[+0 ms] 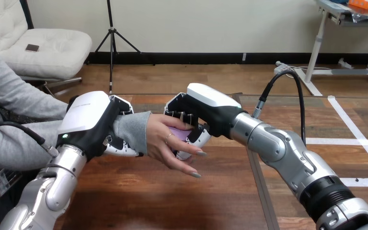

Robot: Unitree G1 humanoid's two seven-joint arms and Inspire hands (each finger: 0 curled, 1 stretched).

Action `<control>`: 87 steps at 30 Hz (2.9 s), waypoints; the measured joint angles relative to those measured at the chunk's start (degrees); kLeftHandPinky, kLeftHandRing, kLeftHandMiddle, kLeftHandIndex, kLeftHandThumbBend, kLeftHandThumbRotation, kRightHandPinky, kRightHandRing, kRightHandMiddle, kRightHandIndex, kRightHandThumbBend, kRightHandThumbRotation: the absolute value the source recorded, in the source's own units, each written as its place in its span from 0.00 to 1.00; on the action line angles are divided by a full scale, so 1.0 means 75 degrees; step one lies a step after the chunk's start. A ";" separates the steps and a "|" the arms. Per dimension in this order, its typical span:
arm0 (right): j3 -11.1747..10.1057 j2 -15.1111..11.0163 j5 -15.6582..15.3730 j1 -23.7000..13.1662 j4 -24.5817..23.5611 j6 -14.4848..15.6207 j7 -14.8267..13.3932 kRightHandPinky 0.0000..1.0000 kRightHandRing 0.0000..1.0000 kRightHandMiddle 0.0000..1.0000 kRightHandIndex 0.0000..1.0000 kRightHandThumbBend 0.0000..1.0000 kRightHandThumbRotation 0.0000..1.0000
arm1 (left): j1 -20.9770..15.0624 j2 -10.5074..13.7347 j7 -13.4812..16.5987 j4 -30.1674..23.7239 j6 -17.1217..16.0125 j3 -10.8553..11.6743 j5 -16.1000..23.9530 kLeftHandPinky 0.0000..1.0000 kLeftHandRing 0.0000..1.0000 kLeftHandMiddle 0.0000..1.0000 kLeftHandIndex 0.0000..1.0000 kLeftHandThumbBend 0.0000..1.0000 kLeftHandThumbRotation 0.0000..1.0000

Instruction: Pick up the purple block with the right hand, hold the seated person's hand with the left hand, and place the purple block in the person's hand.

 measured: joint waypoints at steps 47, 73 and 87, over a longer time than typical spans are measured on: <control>-0.0019 -0.0297 0.0336 0.0006 -0.0436 0.0511 0.0348 0.46 0.52 0.56 0.57 0.84 0.51 | 0.0000 -0.0042 0.0280 -0.0053 -0.0197 -0.0085 0.0314 0.35 0.44 0.49 0.51 0.77 0.10; -0.0222 -0.0803 0.0906 0.0249 -0.0436 0.0091 0.0548 0.48 0.53 0.56 0.58 0.85 0.78 | 0.0146 0.0153 0.0088 -0.0597 -0.0103 -0.0190 0.0416 0.41 0.52 0.56 0.58 0.75 0.20; -0.0471 -0.1073 0.1262 0.0511 -0.0436 -0.0118 0.0638 0.43 0.48 0.50 0.57 0.83 0.89 | 0.0600 0.0260 -0.0191 -0.1092 -0.0003 -0.0130 0.0263 0.43 0.53 0.58 0.58 0.75 0.16</control>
